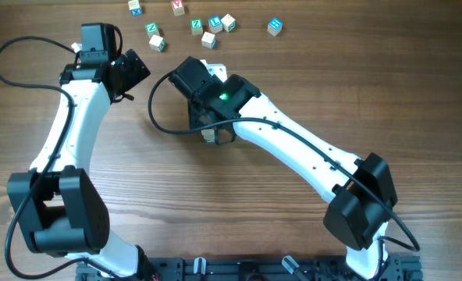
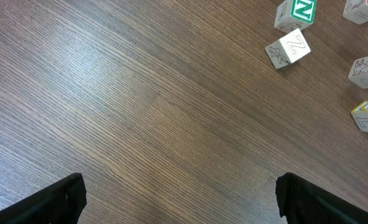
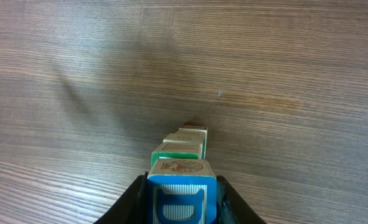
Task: Form a tower
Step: 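Lower the blue D block onto the top of the stack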
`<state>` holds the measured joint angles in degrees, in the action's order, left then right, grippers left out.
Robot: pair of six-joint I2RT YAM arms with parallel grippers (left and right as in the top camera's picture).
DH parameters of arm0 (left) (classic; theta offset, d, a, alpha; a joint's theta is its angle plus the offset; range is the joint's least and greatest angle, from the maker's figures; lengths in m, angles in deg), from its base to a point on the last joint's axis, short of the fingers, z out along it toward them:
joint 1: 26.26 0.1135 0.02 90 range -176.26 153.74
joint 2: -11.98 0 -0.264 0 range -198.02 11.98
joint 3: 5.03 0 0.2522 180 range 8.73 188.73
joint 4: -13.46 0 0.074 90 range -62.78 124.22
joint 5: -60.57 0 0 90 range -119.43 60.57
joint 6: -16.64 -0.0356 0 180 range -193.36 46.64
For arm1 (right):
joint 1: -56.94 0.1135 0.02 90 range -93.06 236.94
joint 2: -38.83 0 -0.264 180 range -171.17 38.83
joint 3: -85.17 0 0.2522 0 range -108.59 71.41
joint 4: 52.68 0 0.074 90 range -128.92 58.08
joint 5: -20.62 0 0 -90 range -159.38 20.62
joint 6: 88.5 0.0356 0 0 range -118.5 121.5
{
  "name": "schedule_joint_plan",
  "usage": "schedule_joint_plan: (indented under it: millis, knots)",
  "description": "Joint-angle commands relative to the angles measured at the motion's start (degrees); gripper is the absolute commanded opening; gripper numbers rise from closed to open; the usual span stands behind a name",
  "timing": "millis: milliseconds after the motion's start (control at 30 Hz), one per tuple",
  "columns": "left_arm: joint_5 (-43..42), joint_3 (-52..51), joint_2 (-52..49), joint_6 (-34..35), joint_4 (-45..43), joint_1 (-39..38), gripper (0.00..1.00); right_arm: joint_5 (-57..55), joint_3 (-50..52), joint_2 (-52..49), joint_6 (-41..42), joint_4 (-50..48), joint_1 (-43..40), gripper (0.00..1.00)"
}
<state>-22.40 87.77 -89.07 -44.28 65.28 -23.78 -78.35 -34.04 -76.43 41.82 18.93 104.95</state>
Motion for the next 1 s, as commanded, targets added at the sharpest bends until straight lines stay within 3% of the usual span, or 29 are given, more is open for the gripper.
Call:
schedule_joint_plan:
  millis: [0, 567, 967]
  knots:
    - [0.33, 0.79, -0.33, 0.33, -0.13, 0.15, 1.0, 1.03, 0.17, -0.81, 0.81, 0.04, 0.15, 0.14]
    - [0.33, 0.79, -0.33, 0.33, -0.13, 0.15, 1.0, 1.25, 0.2, -0.81, 0.74, 0.09, 0.15, 0.22]
    - [0.33, 0.79, -0.33, 0.33, -0.13, 0.15, 1.0, 1.7, 0.2, -0.81, 0.55, 0.09, 0.15, 0.2]
